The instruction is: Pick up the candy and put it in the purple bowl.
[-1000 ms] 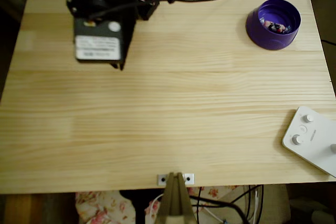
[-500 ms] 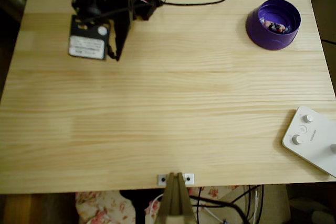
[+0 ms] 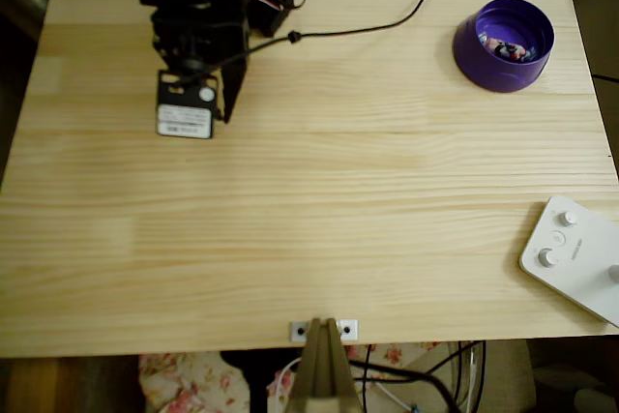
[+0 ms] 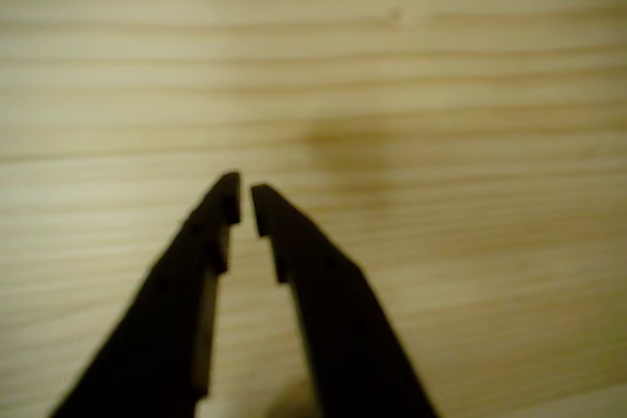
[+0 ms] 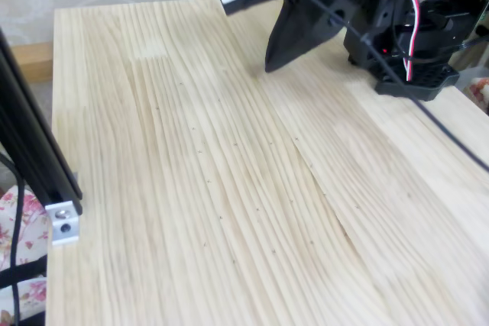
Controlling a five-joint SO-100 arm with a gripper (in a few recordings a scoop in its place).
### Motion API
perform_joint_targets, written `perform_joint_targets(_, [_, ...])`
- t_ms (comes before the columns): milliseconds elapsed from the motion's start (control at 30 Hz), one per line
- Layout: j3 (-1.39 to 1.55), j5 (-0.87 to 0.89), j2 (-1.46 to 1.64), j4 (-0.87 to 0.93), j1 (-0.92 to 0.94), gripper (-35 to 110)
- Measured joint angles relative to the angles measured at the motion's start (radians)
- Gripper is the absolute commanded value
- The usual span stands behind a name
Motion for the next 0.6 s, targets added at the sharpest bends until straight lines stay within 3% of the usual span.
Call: perform_joint_targets(600, [0.002,0.000,0.000,-0.008,0.008,-1])
